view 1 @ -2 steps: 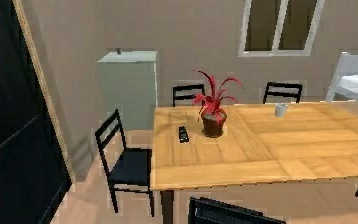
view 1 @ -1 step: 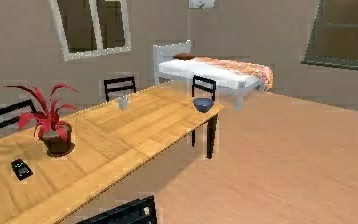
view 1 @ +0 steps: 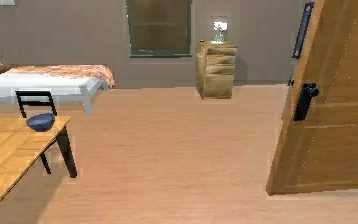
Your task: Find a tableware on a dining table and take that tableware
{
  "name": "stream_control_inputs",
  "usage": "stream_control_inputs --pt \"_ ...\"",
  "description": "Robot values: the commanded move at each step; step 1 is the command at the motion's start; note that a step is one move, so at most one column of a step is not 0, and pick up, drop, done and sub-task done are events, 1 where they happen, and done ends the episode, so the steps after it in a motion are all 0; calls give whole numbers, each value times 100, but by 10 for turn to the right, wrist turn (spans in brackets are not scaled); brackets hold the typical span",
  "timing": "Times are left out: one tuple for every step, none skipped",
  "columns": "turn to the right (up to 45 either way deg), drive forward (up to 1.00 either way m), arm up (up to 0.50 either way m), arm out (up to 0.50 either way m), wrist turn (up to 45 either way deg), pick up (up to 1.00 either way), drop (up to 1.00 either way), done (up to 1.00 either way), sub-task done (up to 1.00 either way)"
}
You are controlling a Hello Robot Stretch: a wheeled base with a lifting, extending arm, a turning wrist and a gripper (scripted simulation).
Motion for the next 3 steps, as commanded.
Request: stream_control_inputs --pt "210 0 0 0 0 0 0 0 0" --pt "0 30 0 0 0 0 0 0 0" --pt "-210 0 0 0 0 0 0 0 0"
